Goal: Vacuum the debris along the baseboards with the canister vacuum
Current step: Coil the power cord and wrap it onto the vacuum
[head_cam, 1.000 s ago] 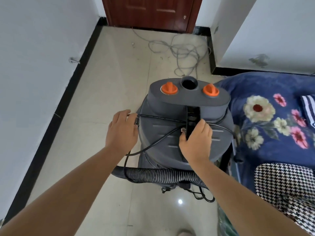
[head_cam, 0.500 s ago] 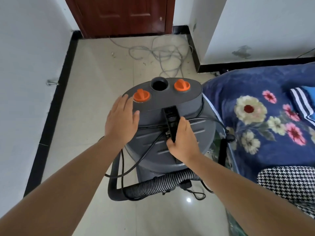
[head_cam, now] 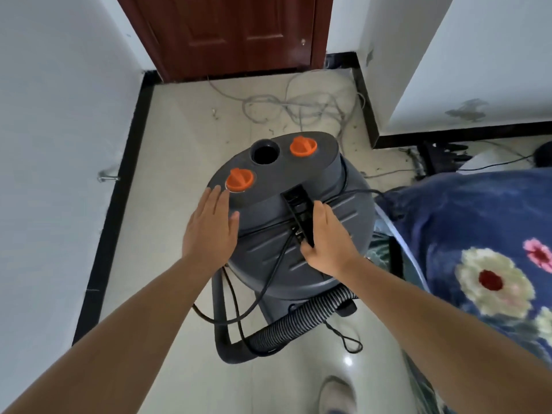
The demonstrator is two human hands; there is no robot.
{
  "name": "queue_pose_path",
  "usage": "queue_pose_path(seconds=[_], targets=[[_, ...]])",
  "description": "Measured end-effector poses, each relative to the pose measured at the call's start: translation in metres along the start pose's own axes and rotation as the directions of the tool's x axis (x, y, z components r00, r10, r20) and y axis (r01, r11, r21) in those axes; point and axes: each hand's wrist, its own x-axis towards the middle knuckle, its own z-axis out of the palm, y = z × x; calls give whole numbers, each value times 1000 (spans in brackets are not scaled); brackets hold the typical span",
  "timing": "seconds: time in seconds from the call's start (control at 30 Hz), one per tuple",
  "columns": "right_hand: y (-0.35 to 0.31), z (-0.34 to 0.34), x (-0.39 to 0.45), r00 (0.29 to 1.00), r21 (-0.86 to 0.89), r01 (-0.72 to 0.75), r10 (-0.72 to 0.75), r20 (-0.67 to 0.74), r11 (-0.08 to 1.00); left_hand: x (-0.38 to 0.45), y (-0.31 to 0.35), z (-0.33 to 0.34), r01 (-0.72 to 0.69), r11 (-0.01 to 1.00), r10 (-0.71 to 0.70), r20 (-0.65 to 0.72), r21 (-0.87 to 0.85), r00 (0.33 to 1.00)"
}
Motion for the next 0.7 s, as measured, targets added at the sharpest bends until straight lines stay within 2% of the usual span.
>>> queue_pose_path(seconds=[0.2,0.37,0.53,0.7], targets=[[-1,-31,90,996,-24,52,-50,71,998,97,-5,-13,35,999,-35,-15,-25,999],[-14,-46,161,992,-26,81,-78,96,996,179,-8,-28,-52,998,51,-31,-24,998],[-32,-62,235,994,-10,59,-58,88,998,258,-32,-39,-115,993,115,10,26,993],[-54,-73,307,995,9,50,-50,85,999,324,-55,-55,-102,993,102,7,66,995]])
